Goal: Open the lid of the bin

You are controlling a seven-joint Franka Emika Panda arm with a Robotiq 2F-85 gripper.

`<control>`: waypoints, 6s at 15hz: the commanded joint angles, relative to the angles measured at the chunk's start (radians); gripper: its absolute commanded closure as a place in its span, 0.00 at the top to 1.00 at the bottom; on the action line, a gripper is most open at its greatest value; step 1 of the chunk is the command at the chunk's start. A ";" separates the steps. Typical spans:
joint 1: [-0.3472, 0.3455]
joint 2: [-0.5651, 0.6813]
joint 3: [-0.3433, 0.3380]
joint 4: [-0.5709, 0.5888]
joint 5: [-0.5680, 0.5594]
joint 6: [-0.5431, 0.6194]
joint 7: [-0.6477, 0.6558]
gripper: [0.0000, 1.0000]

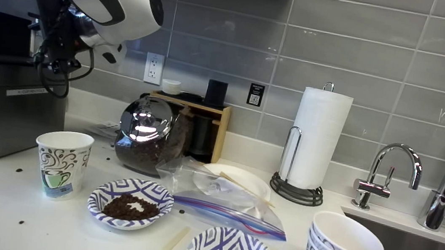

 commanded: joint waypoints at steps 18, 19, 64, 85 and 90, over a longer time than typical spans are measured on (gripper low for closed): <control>0.019 -0.060 0.035 0.033 -0.018 -0.079 0.008 1.00; 0.021 -0.066 0.037 0.033 -0.017 -0.077 0.005 1.00; 0.093 -0.025 0.108 0.164 -0.080 -0.007 -0.004 1.00; 0.005 -0.355 0.027 -0.238 -0.034 0.009 -0.158 1.00; -0.011 -0.447 0.016 -0.279 -0.181 0.010 -0.070 1.00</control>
